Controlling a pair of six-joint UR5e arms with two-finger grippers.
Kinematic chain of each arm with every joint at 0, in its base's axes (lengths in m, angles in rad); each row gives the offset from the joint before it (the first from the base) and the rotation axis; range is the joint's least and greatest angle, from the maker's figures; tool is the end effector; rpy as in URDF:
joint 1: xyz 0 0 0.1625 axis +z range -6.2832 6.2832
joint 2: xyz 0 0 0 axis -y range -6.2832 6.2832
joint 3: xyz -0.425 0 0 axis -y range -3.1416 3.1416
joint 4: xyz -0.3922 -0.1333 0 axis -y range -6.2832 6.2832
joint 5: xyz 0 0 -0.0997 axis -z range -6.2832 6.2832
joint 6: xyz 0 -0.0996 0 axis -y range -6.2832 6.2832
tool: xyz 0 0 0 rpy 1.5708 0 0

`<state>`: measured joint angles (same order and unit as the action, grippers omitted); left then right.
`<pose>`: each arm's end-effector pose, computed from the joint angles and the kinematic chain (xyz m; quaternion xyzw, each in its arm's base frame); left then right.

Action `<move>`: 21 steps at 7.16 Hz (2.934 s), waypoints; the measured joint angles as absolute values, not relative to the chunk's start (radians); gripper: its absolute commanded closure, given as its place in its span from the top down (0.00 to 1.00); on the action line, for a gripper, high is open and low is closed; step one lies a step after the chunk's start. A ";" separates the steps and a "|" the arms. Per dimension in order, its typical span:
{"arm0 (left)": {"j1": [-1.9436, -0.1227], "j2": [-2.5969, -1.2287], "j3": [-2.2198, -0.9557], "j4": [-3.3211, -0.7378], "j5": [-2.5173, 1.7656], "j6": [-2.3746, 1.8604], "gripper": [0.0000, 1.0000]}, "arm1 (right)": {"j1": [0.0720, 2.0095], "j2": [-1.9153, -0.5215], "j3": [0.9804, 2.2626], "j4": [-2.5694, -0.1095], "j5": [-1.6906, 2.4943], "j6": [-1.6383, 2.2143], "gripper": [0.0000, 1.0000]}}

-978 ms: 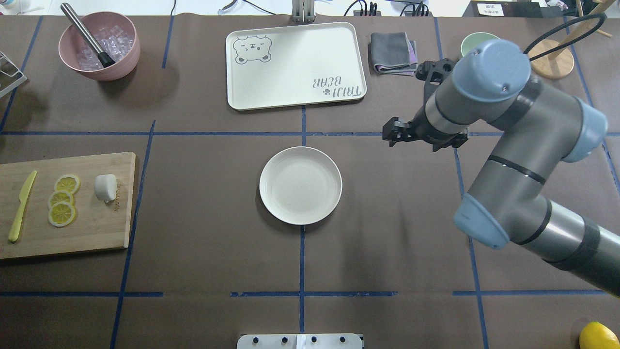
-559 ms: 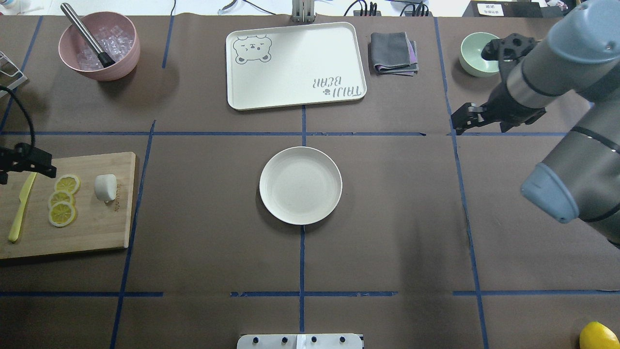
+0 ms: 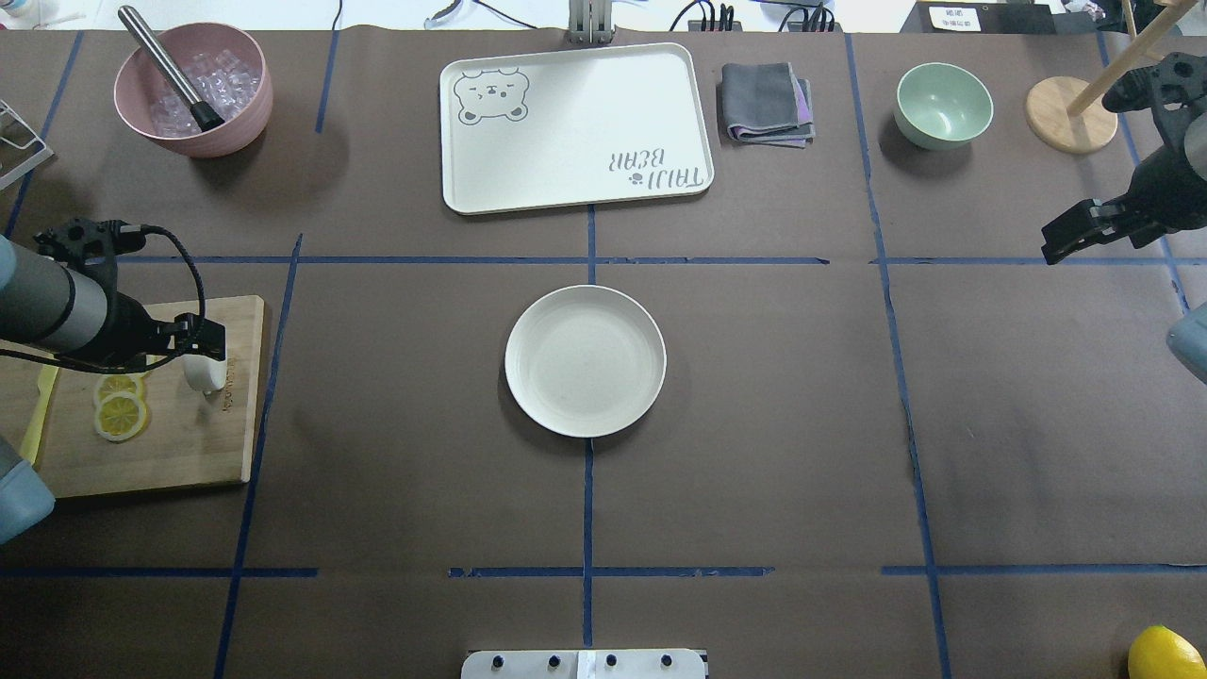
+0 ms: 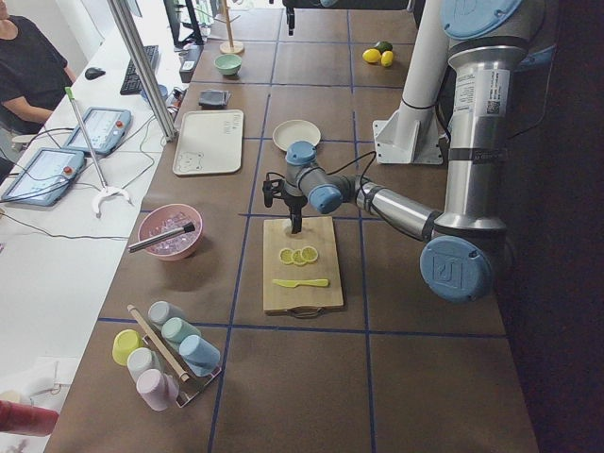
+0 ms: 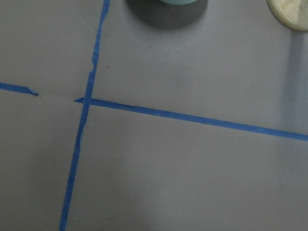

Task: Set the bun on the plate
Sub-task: 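Grasp the white bun on the cutting board with the left gripper, then carry the bun with the left gripper over the white plate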

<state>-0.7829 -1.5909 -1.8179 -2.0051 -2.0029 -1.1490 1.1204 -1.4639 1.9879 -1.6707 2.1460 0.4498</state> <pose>0.3050 -0.4327 0.4886 0.0243 0.3906 -0.0923 0.9156 -0.1509 -0.4937 0.4240 0.0611 -0.3375 -0.0600 0.9374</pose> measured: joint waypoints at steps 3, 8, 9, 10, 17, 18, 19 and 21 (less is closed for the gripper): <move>-0.762 -1.617 -1.760 -2.029 -1.993 -1.152 0.91 | 1.139 -1.478 1.989 -1.670 2.149 0.433 1.00; -0.752 -1.614 -1.771 -2.028 -1.992 -1.152 0.43 | 1.144 -1.480 1.990 -1.670 2.148 0.437 1.00; -0.752 -1.611 -1.777 -2.027 -1.991 -1.150 0.41 | 1.144 -1.480 1.990 -1.671 2.148 0.438 1.00; -0.753 -1.609 -1.780 -2.026 -1.991 -1.149 0.38 | 1.144 -1.480 1.990 -1.670 2.148 0.439 1.00; -0.745 -1.802 -1.998 -1.617 -1.993 -1.163 0.37 | 1.149 -1.485 1.996 -1.671 2.153 0.438 1.00; -0.701 -1.914 -2.012 -1.491 -1.976 -1.203 0.37 | 1.163 -1.502 1.994 -1.659 2.170 0.427 1.00; -0.629 -2.022 -1.994 -1.419 -1.940 -1.272 0.37 | 1.189 -1.544 1.980 -1.606 2.199 0.409 1.00; -0.540 -2.207 -1.869 -1.386 -1.880 -1.360 0.37 | 1.266 -1.644 1.889 -1.408 2.245 0.370 1.00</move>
